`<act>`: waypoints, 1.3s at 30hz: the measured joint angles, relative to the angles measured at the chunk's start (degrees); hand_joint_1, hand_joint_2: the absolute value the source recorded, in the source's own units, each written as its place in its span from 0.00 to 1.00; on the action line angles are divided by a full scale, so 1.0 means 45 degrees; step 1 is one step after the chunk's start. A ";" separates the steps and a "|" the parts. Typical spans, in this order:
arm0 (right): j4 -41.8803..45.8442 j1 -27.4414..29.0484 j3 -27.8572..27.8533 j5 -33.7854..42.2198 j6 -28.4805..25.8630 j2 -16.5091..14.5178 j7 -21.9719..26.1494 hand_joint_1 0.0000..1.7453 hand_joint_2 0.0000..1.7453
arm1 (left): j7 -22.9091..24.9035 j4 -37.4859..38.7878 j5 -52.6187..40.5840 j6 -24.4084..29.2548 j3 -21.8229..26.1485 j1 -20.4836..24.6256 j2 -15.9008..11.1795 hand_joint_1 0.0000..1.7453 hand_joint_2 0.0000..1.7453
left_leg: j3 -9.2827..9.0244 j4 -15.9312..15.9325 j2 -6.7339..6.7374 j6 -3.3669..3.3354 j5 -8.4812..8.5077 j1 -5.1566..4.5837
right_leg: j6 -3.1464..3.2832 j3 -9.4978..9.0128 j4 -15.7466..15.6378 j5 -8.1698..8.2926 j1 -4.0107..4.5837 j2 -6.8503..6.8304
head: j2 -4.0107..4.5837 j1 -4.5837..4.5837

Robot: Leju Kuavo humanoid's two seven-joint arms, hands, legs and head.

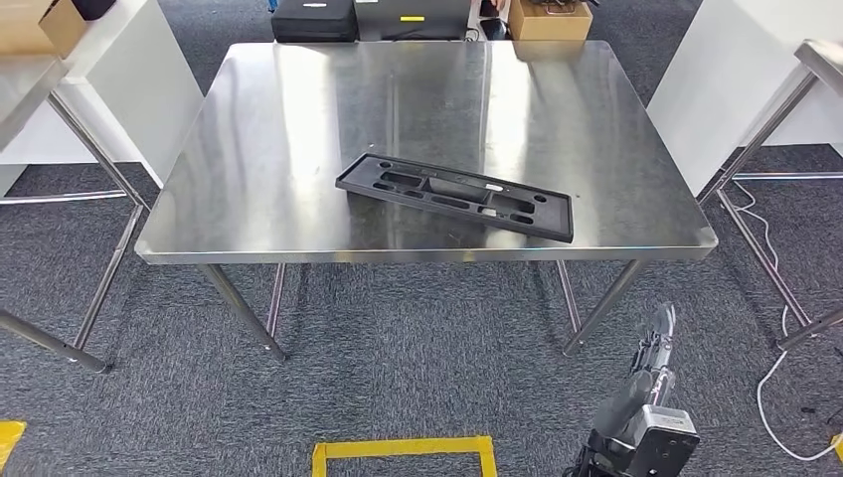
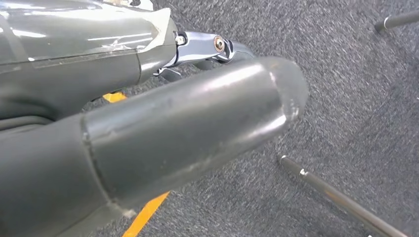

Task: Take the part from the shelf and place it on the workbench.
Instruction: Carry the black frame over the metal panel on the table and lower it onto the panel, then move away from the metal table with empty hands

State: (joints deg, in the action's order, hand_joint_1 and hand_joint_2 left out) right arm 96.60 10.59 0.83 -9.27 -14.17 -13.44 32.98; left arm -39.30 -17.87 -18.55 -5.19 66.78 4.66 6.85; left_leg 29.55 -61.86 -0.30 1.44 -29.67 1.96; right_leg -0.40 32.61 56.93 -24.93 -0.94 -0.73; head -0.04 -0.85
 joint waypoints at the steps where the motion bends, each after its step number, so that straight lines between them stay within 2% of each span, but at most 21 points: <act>1: 0.0030 -0.0002 -0.0058 0.0002 0.0064 -0.0008 -0.0003 0.00 0.00 | -0.0001 -0.0001 -0.0039 -0.0006 -0.0005 0.0013 0.0001 0.00 0.00 | -0.0313 0.0564 -0.0024 -0.0003 -0.0053 -0.0014 | -0.0107 0.0107 0.0065 0.0072 0.0023 -0.0009 | 0.0000 0.0005; 3: 0.0038 -0.0018 -0.0202 -0.0011 0.0204 -0.0030 -0.0072 0.00 0.00 | -0.0006 -0.0003 -0.0109 -0.0021 -0.0012 0.0023 0.0016 0.00 0.00 | -0.0358 0.0915 -0.0061 -0.0164 -0.0082 -0.0127 | -0.0339 0.0248 0.0097 0.0268 0.0061 -0.0024 | 0.0000 0.0024; 5: -0.0153 -0.0102 -0.0409 -0.0248 0.0230 -0.0040 -0.0272 0.00 0.00 | -0.0011 -0.0001 -0.0154 -0.0057 -0.0016 0.0052 0.0046 0.00 0.00 | -0.0094 0.0957 -0.0002 -0.0518 0.0148 -0.0187 | -0.0485 0.0444 0.0207 0.0235 0.0041 -0.0007 | 0.0000 0.0024; 7: -0.0759 -0.0372 -0.0660 -0.0801 0.0056 -0.0027 -0.0591 0.00 0.00 | -0.0008 -0.0001 -0.0197 -0.0104 -0.0022 0.0112 0.0060 0.00 0.00 | 0.0236 0.1009 0.0081 -0.0865 0.0439 -0.0223 | -0.0397 0.0865 0.1046 -0.0553 0.0009 0.0034 | 0.0000 0.0062; 9: -0.1908 -0.0862 -0.0954 -0.1259 -0.0129 0.0010 -0.0961 0.00 0.00 | 0.0023 0.0000 -0.0241 -0.0092 -0.0026 0.0164 0.0058 0.00 0.00 | 0.0596 0.1003 0.0146 -0.1010 0.0725 -0.0287 | -0.0263 0.1308 0.2604 -0.1625 0.0003 0.0065 | 0.0000 0.0101; 10: -0.2711 -0.1162 -0.1148 -0.1327 -0.0174 0.0036 -0.1092 0.00 0.00 | 0.0073 0.0001 -0.0261 -0.0045 -0.0025 0.0186 0.0069 0.00 0.00 | 0.0789 0.0994 0.0166 -0.1030 0.0879 -0.0314 | -0.0280 0.1386 0.3274 -0.1903 0.0007 0.0076 | 0.0000 0.0101; 12: -0.4661 -0.1839 -0.1608 -0.1124 -0.0180 0.0109 -0.1055 0.00 0.00 | 0.0200 0.0008 -0.0336 0.0088 -0.0025 0.0223 0.0124 0.00 0.00 | 0.1161 0.0972 0.0181 -0.1030 0.1182 -0.0356 | -0.0459 0.0998 0.3504 -0.1691 0.0024 0.0092 | 0.0000 0.0102; 14: -0.6614 -0.2481 -0.2078 -0.0799 -0.0139 0.0188 -0.0654 0.00 0.00 | 0.0290 0.0016 -0.0401 0.0177 -0.0025 0.0248 0.0194 0.00 0.00 | 0.1469 0.0960 0.0173 -0.0990 0.1455 -0.0390 | -0.0541 -0.0136 0.2078 -0.1164 0.0073 0.0110 | 0.0000 0.0104; 16: -0.8043 -0.2954 -0.2396 -0.0663 -0.0135 0.0250 -0.0331 0.00 0.00 | 0.0327 0.0023 -0.0418 0.0206 -0.0025 0.0268 0.0256 0.00 0.00 | 0.1662 0.0968 0.0178 -0.0881 0.1711 -0.0422 | -0.0395 -0.1264 0.0271 -0.1134 0.0200 0.0130 | 0.0000 0.0099; 17: -0.8567 -0.3132 -0.2497 -0.0636 -0.0135 0.0271 -0.0254 0.00 0.00 | 0.0338 0.0028 -0.0420 0.0211 -0.0025 0.0272 0.0278 0.00 0.00 | 0.1715 0.0993 0.0191 -0.0812 0.1841 -0.0415 | -0.0306 -0.1533 -0.0262 -0.1216 0.0267 0.0143 | 0.0000 0.0097; 20: -0.9597 -0.3434 -0.2713 -0.0610 -0.0121 0.0306 -0.0278 0.00 0.00 | 0.0353 0.0034 -0.0420 0.0225 -0.0025 0.0263 0.0279 0.00 0.00 | 0.1819 0.1052 0.0168 -0.0592 0.2014 -0.0388 | -0.0104 -0.1435 -0.0544 -0.1007 0.0214 0.0115 | 0.0000 0.0100; 22: -1.0117 -0.3614 -0.2772 -0.0789 -0.0074 0.0315 -0.0788 0.00 0.00 | 0.0424 0.0039 -0.0420 0.0297 -0.0024 0.0252 0.0269 0.00 0.00 | 0.2056 0.0386 0.0105 -0.0447 0.1194 -0.0346 | 0.0144 -0.1284 -0.0591 -0.0726 0.0057 0.0064 | 0.0000 0.0053; 24: -1.1156 -0.3940 -0.2861 -0.1032 -0.0043 0.0358 -0.1885 0.00 0.00 | 0.0753 0.0052 -0.0401 0.0530 -0.0013 0.0251 0.0264 0.00 0.00 | 0.2408 -0.1147 0.0077 -0.0305 -0.0087 -0.0263 | 0.0296 -0.1041 -0.0554 -0.0484 0.0046 0.0043 | 0.0000 0.0005; 25: -1.1920 -0.4118 -0.2962 -0.1052 -0.0001 0.0399 -0.2514 0.00 0.00 | 0.1029 0.0075 -0.0347 0.0699 0.0009 0.0255 0.0261 0.00 0.00 | 0.2520 -0.1912 0.0073 -0.0228 -0.0444 -0.0223 | 0.0295 -0.0892 -0.0538 -0.0374 0.0053 0.0034 | 0.0000 -0.0007; 27: -1.3648 -0.4328 -0.3273 -0.0933 0.0101 0.0493 -0.3801 0.00 0.00 | 0.1704 0.0163 -0.0059 0.1110 0.0151 0.0257 0.0265 0.00 0.00 | 0.2294 -0.2519 0.0077 -0.0078 -0.0265 -0.0101 | 0.0204 -0.0598 -0.0451 -0.0188 0.0035 -0.0012 | 0.0000 -0.0005; 29: -1.5134 -0.4231 -0.3555 -0.0967 -0.0093 0.0555 -0.5133 0.00 0.00 | 0.2454 0.0279 0.0299 0.1735 0.0423 0.0257 0.0284 0.00 0.00 | 0.1319 -0.1516 0.0078 0.0047 0.0338 0.0064 | 0.0101 -0.0267 -0.0226 -0.0083 -0.0012 -0.0068 | 0.0000 -0.0007; 30: -1.5704 -0.4112 -0.3632 -0.1131 -0.0285 0.0573 -0.5753 0.00 0.00 | 0.2837 0.0345 0.0391 0.2133 0.0554 0.0253 0.0313 0.00 0.00 | 0.0730 -0.0704 0.0049 0.0087 0.0394 0.0089 | 0.0053 -0.0090 -0.0076 -0.0047 -0.0013 -0.0088 | 0.0000 -0.0022; 32: -1.6615 -0.3827 -0.3632 -0.1768 -0.0735 0.0590 -0.6720 0.00 0.00 | 0.3548 0.0479 0.0393 0.2988 0.0763 0.0216 0.0387 0.00 0.00 | 0.0028 0.0462 -0.0032 0.0055 0.0133 0.0057 | -0.0100 0.0170 0.0143 0.0050 0.0024 -0.0101 | 0.0000 -0.0023; 35: -1.7575 -0.3404 -0.3511 -0.2550 -0.1180 0.0616 -0.7799 0.00 0.00 | 0.4644 0.0658 0.0036 0.4202 0.0926 0.0161 0.0522 0.00 0.00 | 0.0168 0.0778 -0.0037 -0.0319 0.0151 -0.0080 | -0.0453 0.0396 0.0216 0.0221 0.0034 -0.0074 | 0.0000 -0.0003; 37: -1.8012 -0.3217 -0.3393 -0.3032 -0.1305 0.0647 -0.8727 0.00 0.00 | 0.5918 0.0779 -0.0595 0.5400 0.0870 0.0154 0.0663 0.00 0.00 | 0.0429 0.0871 0.0032 -0.0706 0.0439 -0.0106 | -0.0463 0.0708 0.0755 -0.0388 -0.0007 -0.0005 | 0.0000 0.0042; 39: -1.8306 -0.3114 -0.3087 -0.3871 -0.1361 0.0679 -0.9412 0.00 0.00 | 0.7091 0.0879 -0.1148 0.6439 0.0755 0.0141 0.0841 0.00 0.00 | 0.0752 0.0888 0.0102 -0.0916 0.0757 -0.0139 | -0.0313 0.1102 0.2102 -0.1594 -0.0043 0.0050 | 0.0000 0.0100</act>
State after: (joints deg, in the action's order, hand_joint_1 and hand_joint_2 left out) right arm 14.22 -3.43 -13.06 -26.69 -20.29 -10.38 -9.37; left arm -7.39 -13.92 -23.71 23.79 70.18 5.30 10.63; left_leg 32.93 -57.86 0.16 -2.69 -26.26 1.33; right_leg -1.80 37.57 66.39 -32.11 -1.13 -0.50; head -0.04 -0.40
